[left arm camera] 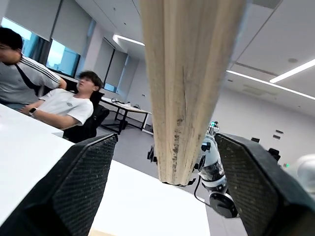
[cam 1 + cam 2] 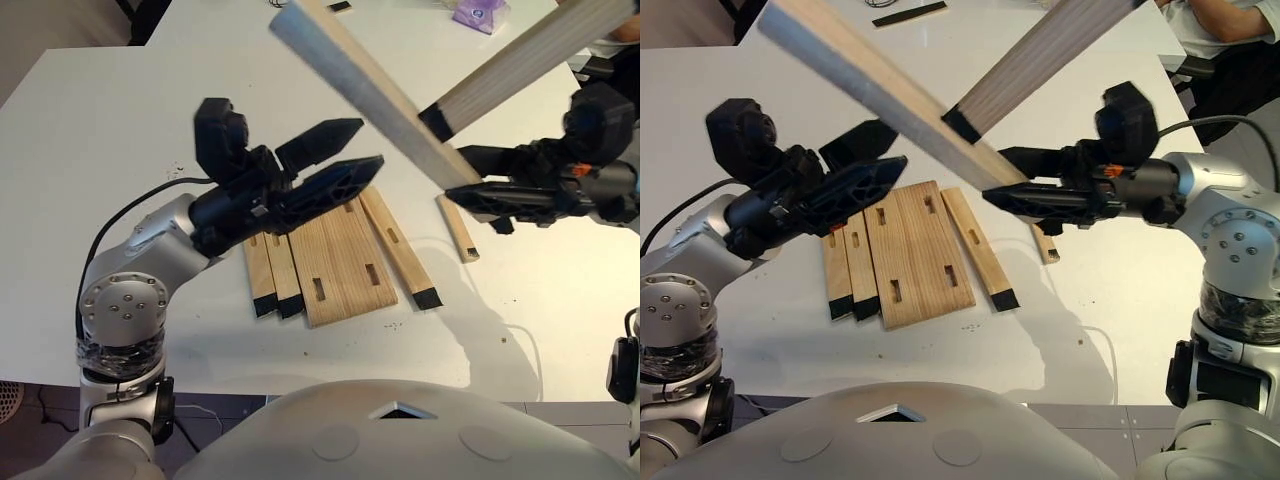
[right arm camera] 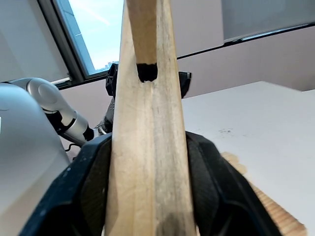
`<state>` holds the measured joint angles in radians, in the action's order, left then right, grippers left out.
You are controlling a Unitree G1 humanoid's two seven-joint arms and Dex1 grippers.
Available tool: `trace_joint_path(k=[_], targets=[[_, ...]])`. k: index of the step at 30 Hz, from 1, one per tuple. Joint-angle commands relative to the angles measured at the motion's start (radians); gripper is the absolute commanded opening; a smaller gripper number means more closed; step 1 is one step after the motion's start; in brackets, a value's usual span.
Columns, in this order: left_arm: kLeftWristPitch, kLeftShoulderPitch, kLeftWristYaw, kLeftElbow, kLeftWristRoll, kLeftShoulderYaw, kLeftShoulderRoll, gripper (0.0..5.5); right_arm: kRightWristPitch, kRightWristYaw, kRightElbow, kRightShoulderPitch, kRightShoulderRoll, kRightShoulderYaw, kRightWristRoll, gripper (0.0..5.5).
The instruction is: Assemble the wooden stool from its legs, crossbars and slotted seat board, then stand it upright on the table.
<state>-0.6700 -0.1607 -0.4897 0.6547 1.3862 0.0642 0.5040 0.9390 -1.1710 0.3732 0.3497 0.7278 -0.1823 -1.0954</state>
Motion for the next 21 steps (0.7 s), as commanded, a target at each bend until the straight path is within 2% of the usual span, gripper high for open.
trace_joint_path(k=[1, 6, 16, 21], targets=[[-0.009, -0.039, -0.005, -0.008, -0.056, -0.032, 0.005, 3.69, -0.047, -0.035, -0.029, 0.043, -0.020, 0.083, 0.055, 2.02], [0.003, -0.050, -0.016, -0.025, -0.080, -0.020, -0.001, 3.69, -0.107, -0.084, -0.083, 0.035, -0.027, 0.148, 0.132, 2.02], [0.002, -0.007, -0.142, 0.016, -0.071, -0.014, 0.028, 2.19, -0.223, -0.167, -0.141, 0.002, -0.003, 0.210, 0.261, 2.02], [0.000, 0.003, -0.176, 0.025, -0.065, -0.012, 0.045, 2.12, -0.259, -0.182, -0.142, -0.009, 0.001, 0.227, 0.288, 2.02]])
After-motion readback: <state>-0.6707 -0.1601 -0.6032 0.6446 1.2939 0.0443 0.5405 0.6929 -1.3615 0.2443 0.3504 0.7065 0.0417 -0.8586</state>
